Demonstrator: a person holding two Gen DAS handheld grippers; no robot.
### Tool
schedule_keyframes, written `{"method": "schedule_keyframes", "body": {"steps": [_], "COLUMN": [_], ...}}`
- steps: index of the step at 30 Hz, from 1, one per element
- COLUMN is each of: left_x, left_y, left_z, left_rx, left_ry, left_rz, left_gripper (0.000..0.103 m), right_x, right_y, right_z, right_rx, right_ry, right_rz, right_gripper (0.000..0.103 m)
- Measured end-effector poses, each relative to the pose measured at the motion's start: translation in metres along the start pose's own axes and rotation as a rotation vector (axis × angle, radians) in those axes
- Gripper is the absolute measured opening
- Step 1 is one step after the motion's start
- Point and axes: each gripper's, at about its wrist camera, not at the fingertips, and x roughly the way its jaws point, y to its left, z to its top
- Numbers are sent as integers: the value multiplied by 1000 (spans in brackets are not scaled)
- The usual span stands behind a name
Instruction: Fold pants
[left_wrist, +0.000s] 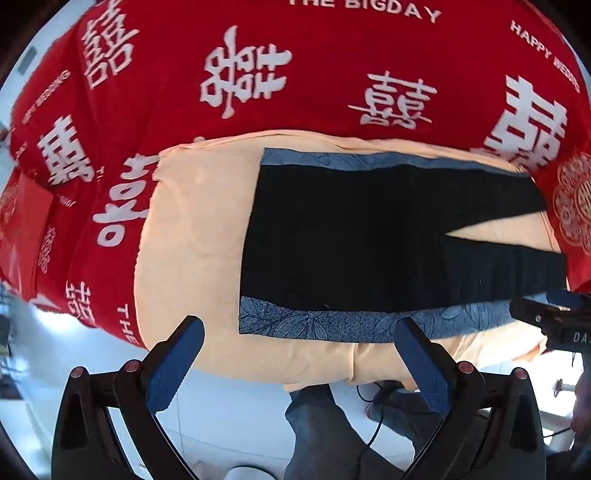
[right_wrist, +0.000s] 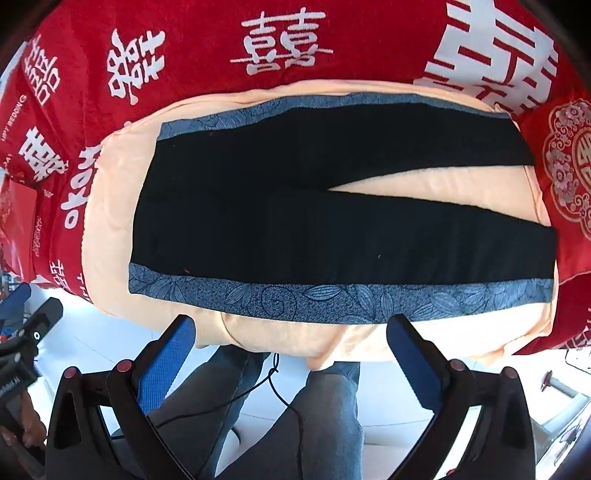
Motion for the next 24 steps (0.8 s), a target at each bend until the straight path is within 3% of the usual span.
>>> {"method": "schedule_keyframes", "body": {"steps": [7,13,18,22,24], "left_x": [-18,-25,-29,-17,-19], "left_y": [-31,-56,-54,-53,-53], "left_z": [-31,-67,-67,-59,-57], "left_rx": [-55,-21,-11,36,69], "left_ry": [-9,40,40,70,46], "left_rz": [44,87,118,65,64], "left_gripper": [103,103,103,103,103], "right_x": [-12,-3,3,2,3], "right_y": [-22,-47,-48,-44,-45], "right_z": [-11,-34,-46,-43,-41], "right_rx": [-59,-76,-68,-47,-10], "right_ry": [-21,48,81,63,69], "right_rz": [-4,-10,8,-17,-33], "right_gripper": [103,103,103,103,103]}}
